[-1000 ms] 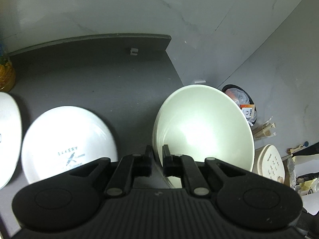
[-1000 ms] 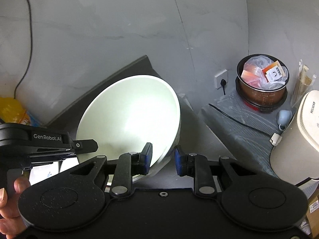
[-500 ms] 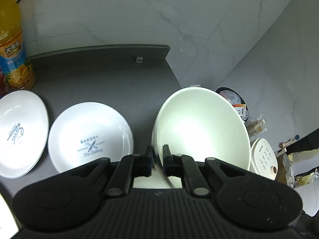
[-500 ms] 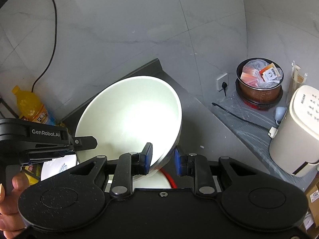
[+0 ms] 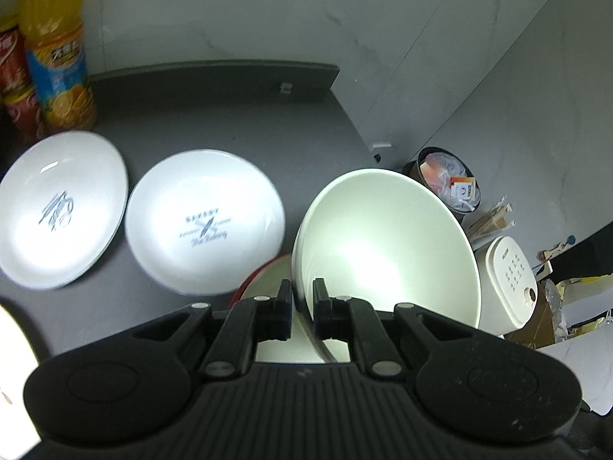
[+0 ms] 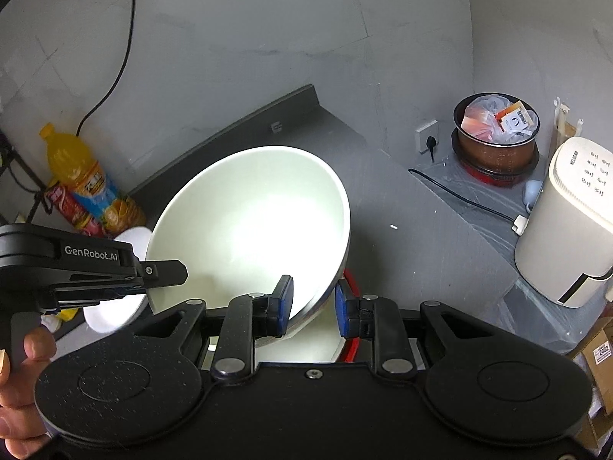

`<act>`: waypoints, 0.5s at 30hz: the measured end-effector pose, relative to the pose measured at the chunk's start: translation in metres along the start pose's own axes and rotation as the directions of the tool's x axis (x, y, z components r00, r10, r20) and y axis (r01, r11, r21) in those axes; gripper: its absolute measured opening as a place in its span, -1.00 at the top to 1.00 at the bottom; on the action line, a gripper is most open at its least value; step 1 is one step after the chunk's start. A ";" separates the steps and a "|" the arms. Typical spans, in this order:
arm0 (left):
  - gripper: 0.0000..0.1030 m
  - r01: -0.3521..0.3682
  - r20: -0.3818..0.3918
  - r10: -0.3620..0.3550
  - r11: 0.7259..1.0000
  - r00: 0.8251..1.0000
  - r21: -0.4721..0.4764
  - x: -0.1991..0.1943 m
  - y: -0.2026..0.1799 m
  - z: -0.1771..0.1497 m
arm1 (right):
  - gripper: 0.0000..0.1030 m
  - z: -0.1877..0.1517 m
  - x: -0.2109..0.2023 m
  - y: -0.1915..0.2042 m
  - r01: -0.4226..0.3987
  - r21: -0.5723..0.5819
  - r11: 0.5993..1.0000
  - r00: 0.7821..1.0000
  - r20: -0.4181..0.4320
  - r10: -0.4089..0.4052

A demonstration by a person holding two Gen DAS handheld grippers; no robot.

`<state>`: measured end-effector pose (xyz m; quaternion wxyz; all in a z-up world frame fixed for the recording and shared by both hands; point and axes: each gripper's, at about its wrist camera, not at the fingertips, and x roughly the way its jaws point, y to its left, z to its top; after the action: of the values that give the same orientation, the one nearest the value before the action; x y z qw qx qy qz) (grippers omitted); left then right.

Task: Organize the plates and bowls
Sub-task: 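Lift the smaller cream bowl with both grippers and carry it over the stack, then lower the smaller cream bowl into the stacked bowls and open both grippers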

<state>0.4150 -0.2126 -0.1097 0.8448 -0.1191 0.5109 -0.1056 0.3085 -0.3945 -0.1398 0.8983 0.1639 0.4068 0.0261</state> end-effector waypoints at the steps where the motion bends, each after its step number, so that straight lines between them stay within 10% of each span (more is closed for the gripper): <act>1: 0.84 0.001 0.000 -0.001 1.000 1.000 -0.002 -0.001 0.003 -0.004 | 0.54 -0.002 0.000 0.001 0.000 -0.003 1.000 1.000 -0.002 0.000; 15: 0.83 -0.020 -0.042 0.019 0.999 0.999 -0.027 0.001 0.022 -0.029 | 0.54 -0.026 0.005 0.005 0.004 -0.005 1.000 0.998 -0.063 -0.004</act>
<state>0.3906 -0.1950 -0.1303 0.8333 -0.1233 0.5308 -0.0930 0.2926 -0.3813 -0.1574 0.8855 0.1602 0.4352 0.0302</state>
